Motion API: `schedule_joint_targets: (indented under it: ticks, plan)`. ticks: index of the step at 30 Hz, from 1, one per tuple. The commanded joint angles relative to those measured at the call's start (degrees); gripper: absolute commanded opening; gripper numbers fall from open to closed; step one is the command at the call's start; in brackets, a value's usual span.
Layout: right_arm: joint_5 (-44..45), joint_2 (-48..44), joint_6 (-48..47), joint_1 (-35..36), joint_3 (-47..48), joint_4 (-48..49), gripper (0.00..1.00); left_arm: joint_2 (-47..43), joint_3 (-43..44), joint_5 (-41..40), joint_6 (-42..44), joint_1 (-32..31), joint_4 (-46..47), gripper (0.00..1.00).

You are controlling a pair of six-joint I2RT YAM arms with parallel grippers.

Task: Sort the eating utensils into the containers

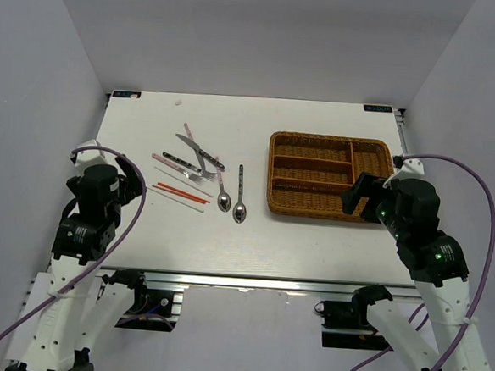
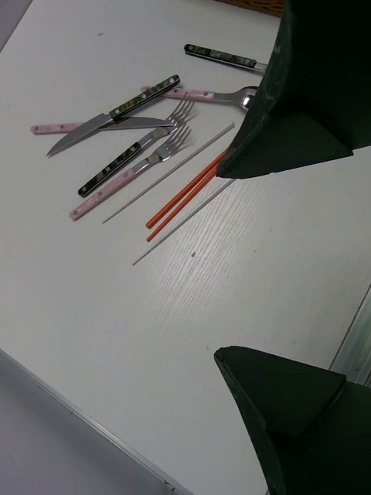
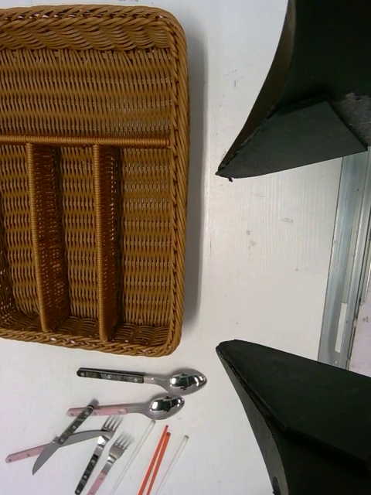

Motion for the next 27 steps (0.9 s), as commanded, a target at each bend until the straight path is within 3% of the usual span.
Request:
schedule_joint_targets:
  ticks: [1,9,12,13,14,16,17,20,23,25,27]
  plan:
    - [0.43,-0.24,-1.16,-0.14,0.98,-0.38,0.89,0.54,0.83,-1.05,-0.26,-0.1,-0.86,0.98]
    - [-4.59,2.39,-0.55,-0.22,0.45,2.44,0.89,2.47,0.13,2.71,-1.83,-0.1,0.62,0.98]
    - [-1.96,3.27,1.03,-0.14,0.45,3.05,0.89,9.39,-0.4,12.25,-5.87,-0.62,5.7,0.98]
    - [-1.25,3.45,1.3,-0.14,0.45,3.31,0.89,12.29,-0.75,13.26,-7.62,-2.02,7.29,0.98]
    - [-0.64,4.14,1.73,-0.14,0.45,3.23,0.89,18.41,-0.75,12.4,-10.68,-8.3,9.66,0.98]
    - [0.33,5.11,2.09,-0.14,0.54,2.44,0.89,29.38,3.61,-0.47,-13.77,-20.06,12.84,0.98]
    - [0.34,5.29,2.09,-0.14,0.54,2.0,0.89,33.72,5.99,-0.52,-14.31,-22.66,12.85,0.98]
    - [2.26,5.12,1.13,-0.14,-0.07,0.68,0.89,49.34,15.31,-2.19,-16.24,-27.94,13.02,0.92]
    - [4.64,4.51,-0.11,-0.14,-0.77,-0.46,0.89,58.0,21.72,-4.22,-17.13,-31.2,13.72,0.84]
    - [4.47,4.24,-0.98,-0.22,-1.39,-0.55,0.89,65.38,24.46,-2.73,-17.57,-31.56,14.25,0.82]
    - [3.51,3.98,-1.25,-0.22,-1.92,-0.47,0.89,71.34,27.8,-1.94,-17.66,-31.56,14.78,0.73]
